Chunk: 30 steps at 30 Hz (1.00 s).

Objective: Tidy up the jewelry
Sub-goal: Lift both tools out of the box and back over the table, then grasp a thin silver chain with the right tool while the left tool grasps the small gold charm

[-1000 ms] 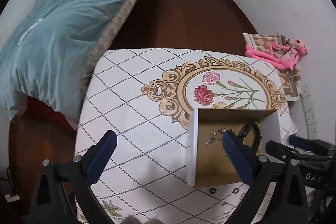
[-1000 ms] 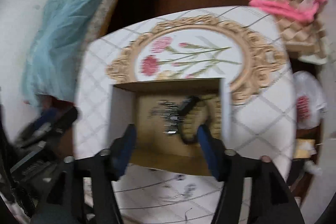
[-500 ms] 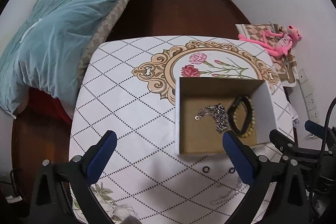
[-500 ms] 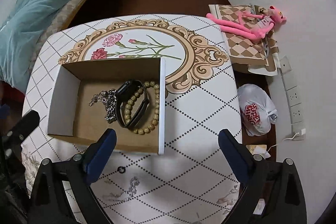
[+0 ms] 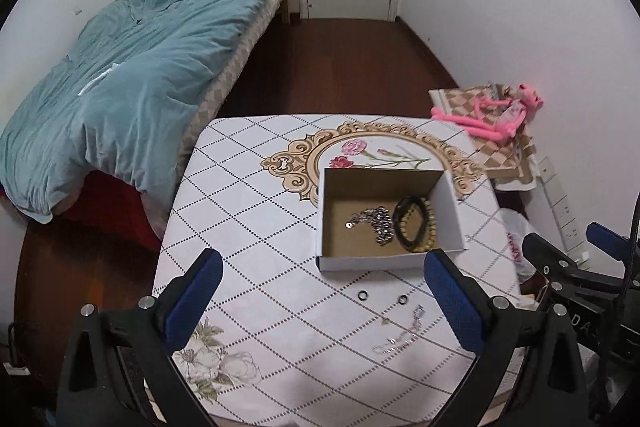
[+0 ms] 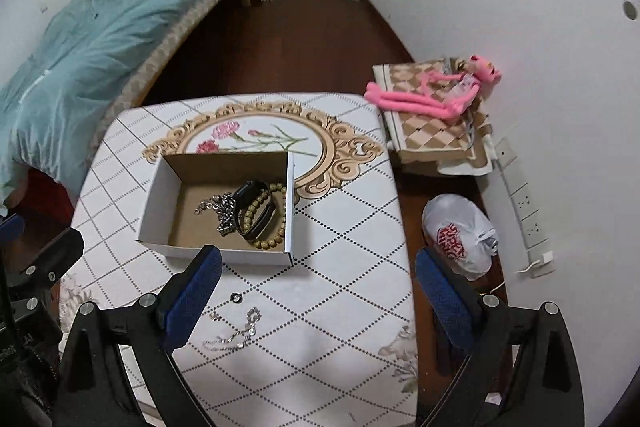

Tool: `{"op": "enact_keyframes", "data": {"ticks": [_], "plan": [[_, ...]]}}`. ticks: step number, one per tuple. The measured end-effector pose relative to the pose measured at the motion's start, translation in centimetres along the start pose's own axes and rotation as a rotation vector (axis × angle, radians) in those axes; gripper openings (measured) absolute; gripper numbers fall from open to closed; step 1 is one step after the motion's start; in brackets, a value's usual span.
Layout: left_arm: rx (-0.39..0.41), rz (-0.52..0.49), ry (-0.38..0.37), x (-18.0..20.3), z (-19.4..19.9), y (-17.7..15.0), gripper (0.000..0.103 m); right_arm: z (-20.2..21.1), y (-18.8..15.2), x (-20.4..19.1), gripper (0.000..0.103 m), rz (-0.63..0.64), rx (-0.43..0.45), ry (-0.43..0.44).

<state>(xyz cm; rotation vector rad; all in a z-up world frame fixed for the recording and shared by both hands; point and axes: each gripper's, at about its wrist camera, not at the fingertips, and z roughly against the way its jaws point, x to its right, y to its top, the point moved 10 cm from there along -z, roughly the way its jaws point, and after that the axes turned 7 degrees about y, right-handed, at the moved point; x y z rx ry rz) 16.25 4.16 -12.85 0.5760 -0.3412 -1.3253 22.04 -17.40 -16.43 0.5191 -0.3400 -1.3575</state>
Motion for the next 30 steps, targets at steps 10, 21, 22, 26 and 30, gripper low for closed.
{"op": "enact_keyframes", "data": {"ticks": [10,21,22,26,30], "plan": [[0.083,0.006,-0.005,-0.4,5.1,-0.1,0.103,6.9,-0.2,-0.2,0.099,-0.004,0.129,-0.002],[0.005,0.004,0.081,-1.5,0.7,-4.2,0.103,1.5,-5.2,0.5,0.098,-0.090,-0.024,0.088],[-0.023,0.000,0.103,-1.8,-0.7,-5.2,0.103,0.0,-6.1,0.5,0.098,-0.101,-0.055,0.106],[-0.137,-0.008,0.156,-3.0,-5.6,-8.9,0.103,-6.1,-10.5,0.2,0.080,-0.156,-0.183,0.160],[-0.211,-0.008,0.179,-3.7,-8.7,-11.4,0.103,-10.3,-12.9,-0.9,0.072,-0.160,-0.234,0.176]]}}
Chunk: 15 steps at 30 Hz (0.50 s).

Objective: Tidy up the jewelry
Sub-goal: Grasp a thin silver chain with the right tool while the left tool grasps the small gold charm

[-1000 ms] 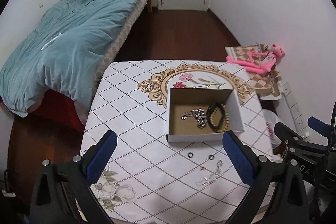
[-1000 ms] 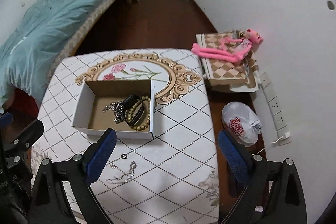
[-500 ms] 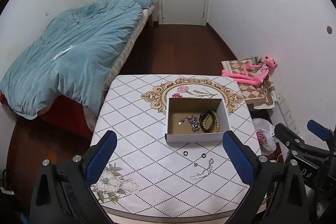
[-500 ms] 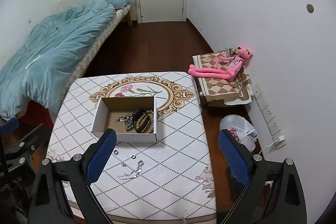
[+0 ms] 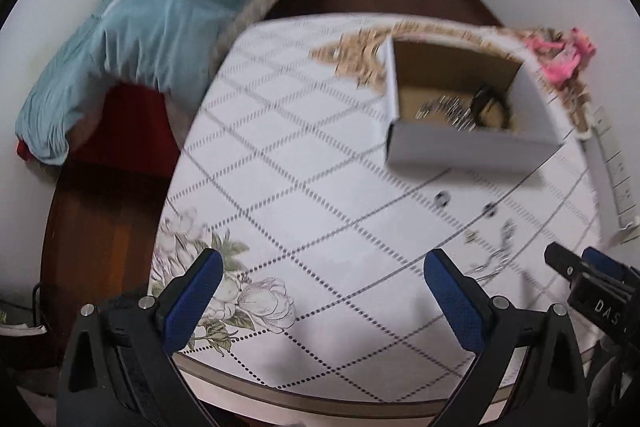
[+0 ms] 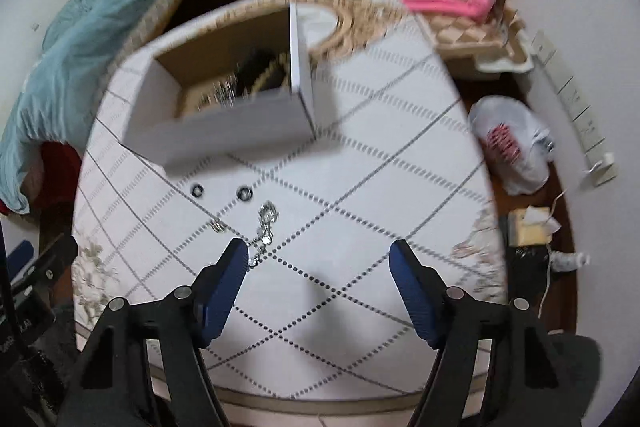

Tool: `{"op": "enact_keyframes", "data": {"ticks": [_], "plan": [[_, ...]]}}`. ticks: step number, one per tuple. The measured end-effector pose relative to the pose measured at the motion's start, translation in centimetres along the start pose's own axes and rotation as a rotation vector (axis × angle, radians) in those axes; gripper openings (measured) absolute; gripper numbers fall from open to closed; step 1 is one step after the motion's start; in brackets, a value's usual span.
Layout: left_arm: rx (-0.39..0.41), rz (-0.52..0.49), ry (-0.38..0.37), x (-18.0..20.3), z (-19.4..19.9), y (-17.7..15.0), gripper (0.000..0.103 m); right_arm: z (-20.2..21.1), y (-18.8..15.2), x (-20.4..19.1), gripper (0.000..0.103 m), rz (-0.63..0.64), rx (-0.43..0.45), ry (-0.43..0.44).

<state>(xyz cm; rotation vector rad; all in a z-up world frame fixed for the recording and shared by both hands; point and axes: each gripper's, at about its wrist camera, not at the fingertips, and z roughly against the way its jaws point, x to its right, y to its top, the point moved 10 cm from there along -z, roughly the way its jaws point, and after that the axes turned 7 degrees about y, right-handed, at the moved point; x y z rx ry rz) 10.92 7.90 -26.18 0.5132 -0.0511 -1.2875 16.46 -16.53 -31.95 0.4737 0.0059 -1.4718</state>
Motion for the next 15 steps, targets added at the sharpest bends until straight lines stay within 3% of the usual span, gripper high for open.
{"op": "enact_keyframes", "data": {"ticks": [5,10,11,13,14,15], "plan": [[-0.051,-0.005,0.016,-0.1,-2.2,-1.2,0.103,-3.3,0.0,-1.4,0.067,0.026,-0.007,-0.006],[-0.066,-0.003,0.022,-0.4,-3.3,-1.1,0.102,-5.3,0.4,-2.7,0.059,0.101,0.009,-0.091],[-0.067,-0.004,0.020,-0.3,-3.4,-1.0,0.102,-5.4,0.4,-2.8,0.052,0.121,0.019,-0.118],[-0.068,-0.012,0.016,0.0,-3.7,-0.9,0.102,-5.3,0.5,-3.1,0.026,0.155,0.040,-0.126],[-0.066,-0.020,0.012,0.2,-3.7,-0.8,0.102,-5.2,0.5,-3.0,0.007,0.159,0.040,-0.127],[-0.065,-0.027,0.007,0.6,-3.7,-0.8,0.102,-5.2,0.5,-3.0,0.007,0.159,0.037,-0.114]]}}
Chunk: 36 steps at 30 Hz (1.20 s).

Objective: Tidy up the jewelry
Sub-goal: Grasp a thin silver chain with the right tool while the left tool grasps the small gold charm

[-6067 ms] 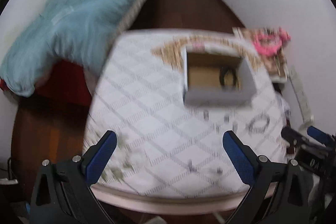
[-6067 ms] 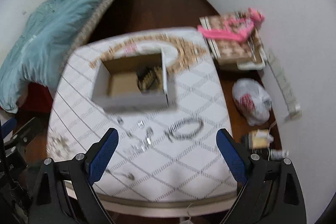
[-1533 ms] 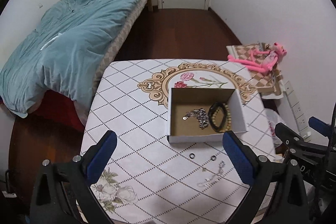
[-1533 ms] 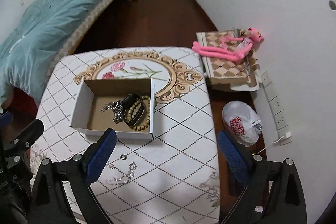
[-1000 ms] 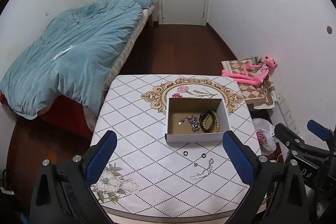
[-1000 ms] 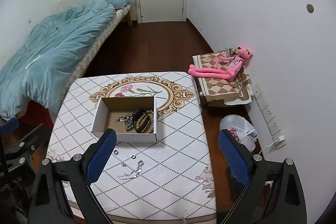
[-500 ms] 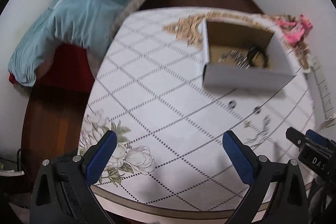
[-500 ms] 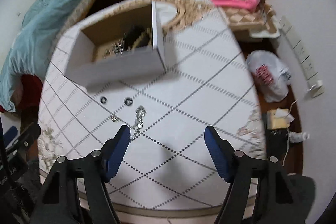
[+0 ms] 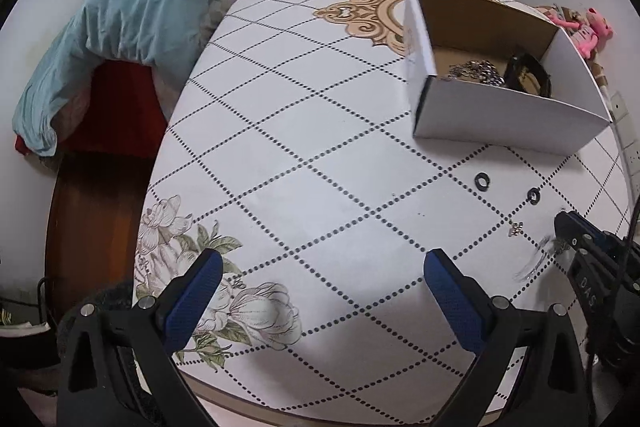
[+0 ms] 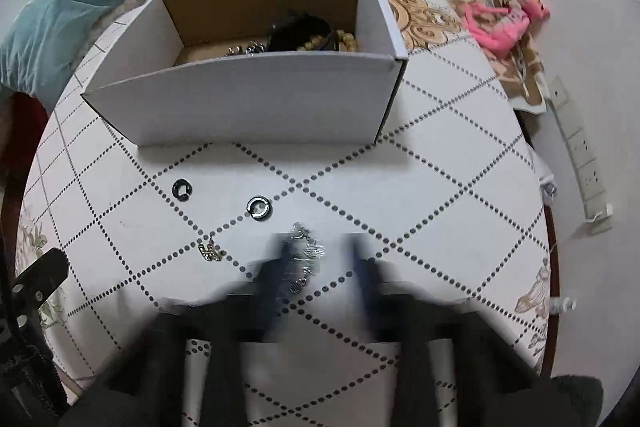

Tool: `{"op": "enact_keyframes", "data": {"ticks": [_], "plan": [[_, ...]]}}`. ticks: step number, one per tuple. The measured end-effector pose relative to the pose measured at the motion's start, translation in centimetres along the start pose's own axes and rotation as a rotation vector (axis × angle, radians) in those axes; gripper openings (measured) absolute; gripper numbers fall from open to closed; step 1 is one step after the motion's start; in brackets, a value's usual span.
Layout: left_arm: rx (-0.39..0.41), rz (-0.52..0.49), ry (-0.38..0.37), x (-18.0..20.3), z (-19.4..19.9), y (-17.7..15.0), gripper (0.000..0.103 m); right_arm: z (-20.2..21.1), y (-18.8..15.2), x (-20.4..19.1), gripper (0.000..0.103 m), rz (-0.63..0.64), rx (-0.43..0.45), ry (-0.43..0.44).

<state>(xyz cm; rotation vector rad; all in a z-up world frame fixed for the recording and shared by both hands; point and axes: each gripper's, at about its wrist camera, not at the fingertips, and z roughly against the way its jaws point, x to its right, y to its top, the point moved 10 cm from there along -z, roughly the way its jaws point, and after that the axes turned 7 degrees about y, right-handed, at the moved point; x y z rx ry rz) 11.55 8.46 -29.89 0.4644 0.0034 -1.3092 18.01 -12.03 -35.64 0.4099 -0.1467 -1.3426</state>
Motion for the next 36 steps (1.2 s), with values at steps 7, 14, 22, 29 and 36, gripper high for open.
{"op": "enact_keyframes", "data": {"ticks": [7,14,22,29,36], "plan": [[0.018,-0.045,-0.106,4.0,1.0,0.6,0.102,2.8,-0.5,4.9,0.007,-0.125,0.033,0.041],[0.017,-0.131,-0.255,10.9,1.9,0.5,0.089,4.2,-0.5,9.5,0.007,-0.204,0.055,0.012],[-0.012,-0.188,-0.263,13.9,1.1,0.0,0.031,3.7,-1.0,10.8,0.007,-0.225,0.051,0.002],[0.002,-0.205,-0.277,14.4,0.9,0.0,0.008,3.3,-1.2,11.1,0.007,-0.237,0.045,0.001],[0.039,-0.202,-0.299,14.5,1.6,0.5,0.006,3.6,-1.2,11.0,0.007,-0.236,0.053,0.005]]}}
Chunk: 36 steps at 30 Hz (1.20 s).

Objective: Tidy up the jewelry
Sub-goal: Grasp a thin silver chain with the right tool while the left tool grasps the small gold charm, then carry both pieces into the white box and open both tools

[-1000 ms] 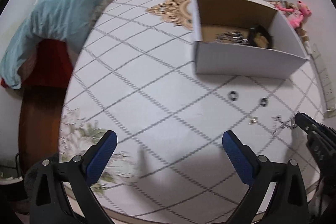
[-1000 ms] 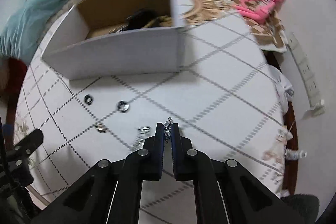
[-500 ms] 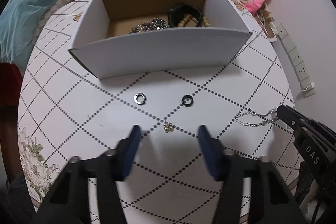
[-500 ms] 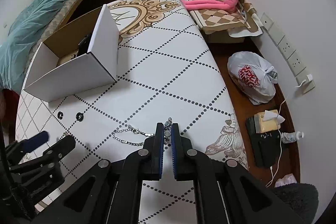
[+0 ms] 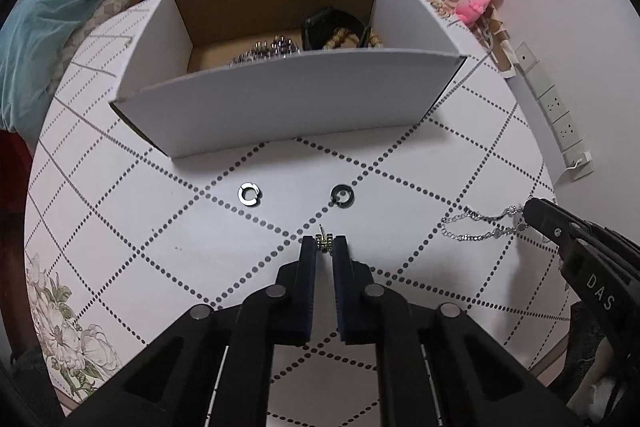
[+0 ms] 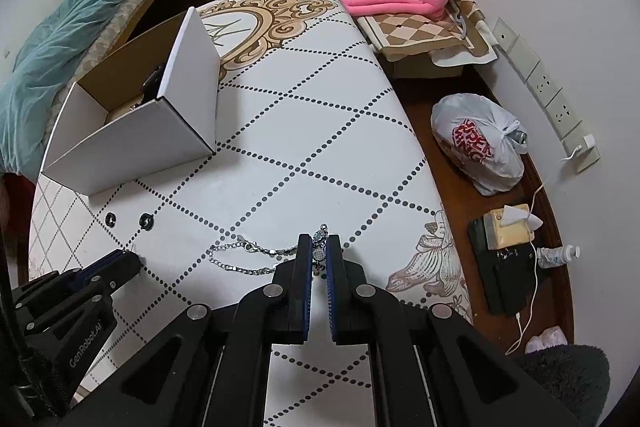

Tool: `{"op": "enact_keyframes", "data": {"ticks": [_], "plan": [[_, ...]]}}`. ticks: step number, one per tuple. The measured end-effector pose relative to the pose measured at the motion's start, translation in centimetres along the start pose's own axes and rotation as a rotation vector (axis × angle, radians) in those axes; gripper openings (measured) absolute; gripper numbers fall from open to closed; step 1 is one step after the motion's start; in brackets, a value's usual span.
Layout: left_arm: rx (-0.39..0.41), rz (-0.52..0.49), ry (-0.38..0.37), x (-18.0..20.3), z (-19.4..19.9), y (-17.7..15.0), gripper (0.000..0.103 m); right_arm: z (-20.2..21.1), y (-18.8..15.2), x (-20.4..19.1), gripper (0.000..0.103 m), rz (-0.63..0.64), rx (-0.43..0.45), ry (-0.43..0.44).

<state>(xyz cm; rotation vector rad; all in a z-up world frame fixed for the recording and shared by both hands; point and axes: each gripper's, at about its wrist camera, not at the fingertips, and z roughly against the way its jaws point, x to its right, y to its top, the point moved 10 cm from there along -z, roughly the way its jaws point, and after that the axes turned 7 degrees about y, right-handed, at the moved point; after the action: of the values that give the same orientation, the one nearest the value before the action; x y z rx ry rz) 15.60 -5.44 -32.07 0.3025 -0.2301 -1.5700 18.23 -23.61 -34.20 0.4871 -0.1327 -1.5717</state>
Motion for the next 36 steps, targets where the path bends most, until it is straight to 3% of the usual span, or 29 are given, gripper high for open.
{"op": "enact_keyframes", "data": {"ticks": [11,17,24,29,36], "plan": [[0.084,0.018,-0.030,-1.0,3.5,1.0,0.006,3.0,1.0,-1.6,0.007,0.017,0.049,0.044],[0.158,0.028,-0.047,-1.6,7.3,2.4,0.006,5.5,2.2,-3.3,0.007,0.035,0.086,0.089],[0.250,0.045,-0.068,-2.5,11.7,5.7,0.006,10.8,6.1,-6.8,0.007,0.085,0.182,0.170],[0.267,0.062,-0.101,-4.2,13.2,8.6,0.006,13.9,9.7,-9.9,0.007,0.130,0.228,0.248],[0.219,0.090,-0.122,-7.0,11.2,11.8,0.006,11.7,14.2,-13.6,0.007,0.188,0.181,0.301]]}}
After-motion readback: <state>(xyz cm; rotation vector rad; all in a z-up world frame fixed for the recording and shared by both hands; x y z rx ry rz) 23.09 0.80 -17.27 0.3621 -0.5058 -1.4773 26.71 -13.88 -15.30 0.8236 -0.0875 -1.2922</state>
